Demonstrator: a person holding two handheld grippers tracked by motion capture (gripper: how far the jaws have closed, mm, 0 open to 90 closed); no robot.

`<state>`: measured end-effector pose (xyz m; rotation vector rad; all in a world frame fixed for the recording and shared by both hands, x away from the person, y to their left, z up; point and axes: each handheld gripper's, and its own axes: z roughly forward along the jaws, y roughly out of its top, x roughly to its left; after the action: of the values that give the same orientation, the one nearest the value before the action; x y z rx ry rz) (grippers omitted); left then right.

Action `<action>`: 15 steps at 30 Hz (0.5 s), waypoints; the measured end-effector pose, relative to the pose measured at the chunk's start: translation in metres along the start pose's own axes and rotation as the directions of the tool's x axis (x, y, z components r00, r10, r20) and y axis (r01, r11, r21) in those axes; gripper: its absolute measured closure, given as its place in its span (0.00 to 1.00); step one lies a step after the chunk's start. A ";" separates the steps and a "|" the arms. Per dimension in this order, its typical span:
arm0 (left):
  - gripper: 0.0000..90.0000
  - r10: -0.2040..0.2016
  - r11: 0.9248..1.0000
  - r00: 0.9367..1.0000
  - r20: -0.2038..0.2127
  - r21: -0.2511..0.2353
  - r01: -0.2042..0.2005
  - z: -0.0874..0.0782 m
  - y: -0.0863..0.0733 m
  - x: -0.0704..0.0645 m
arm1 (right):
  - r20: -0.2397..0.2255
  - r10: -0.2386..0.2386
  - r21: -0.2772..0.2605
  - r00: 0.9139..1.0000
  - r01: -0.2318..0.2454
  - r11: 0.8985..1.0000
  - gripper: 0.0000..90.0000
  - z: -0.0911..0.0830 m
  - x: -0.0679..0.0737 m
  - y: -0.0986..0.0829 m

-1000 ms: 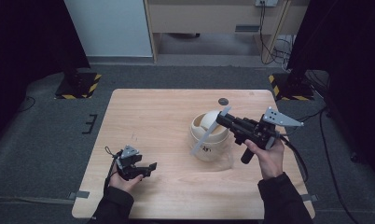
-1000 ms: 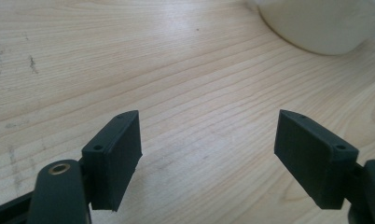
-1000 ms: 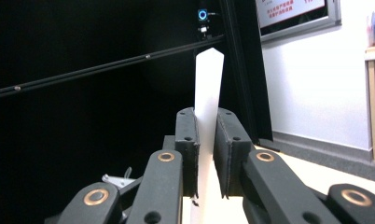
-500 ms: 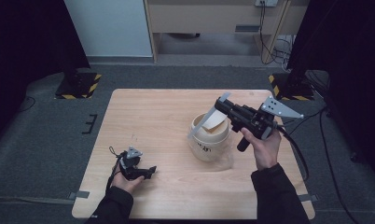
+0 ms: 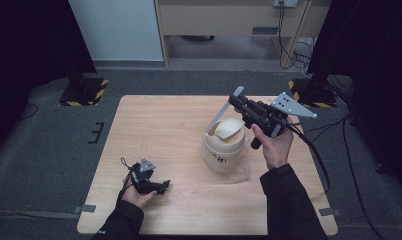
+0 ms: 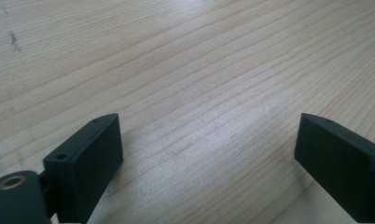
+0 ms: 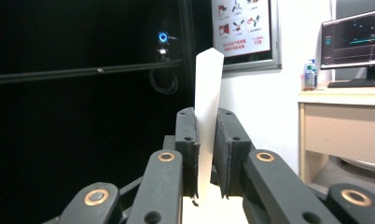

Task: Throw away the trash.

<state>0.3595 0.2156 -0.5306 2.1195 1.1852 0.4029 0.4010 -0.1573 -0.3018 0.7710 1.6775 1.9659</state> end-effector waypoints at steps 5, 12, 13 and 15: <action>0.05 0.022 1.000 1.000 -0.006 0.009 -0.022 0.001 0.000 -0.002 | 0.039 -0.039 0.033 0.998 0.037 0.999 0.90 0.008 -0.003 -0.004; 0.04 0.028 1.000 1.000 -0.003 0.012 -0.028 0.001 0.000 -0.002 | 0.074 -0.066 0.073 0.995 0.060 0.996 0.90 0.017 -0.009 -0.015; 0.04 0.027 1.000 1.000 -0.002 0.012 -0.027 0.001 0.000 -0.002 | 0.077 -0.064 0.083 0.995 0.057 0.995 0.90 0.018 -0.010 -0.018; 0.04 0.024 1.000 1.000 -0.001 0.011 -0.024 0.001 0.000 -0.002 | 0.081 -0.063 0.087 0.995 0.056 0.995 0.89 0.020 -0.012 -0.022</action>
<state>0.3595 0.2137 -0.5312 2.1447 1.1662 0.4087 0.4226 -0.1472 -0.3226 0.8128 1.7229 1.8079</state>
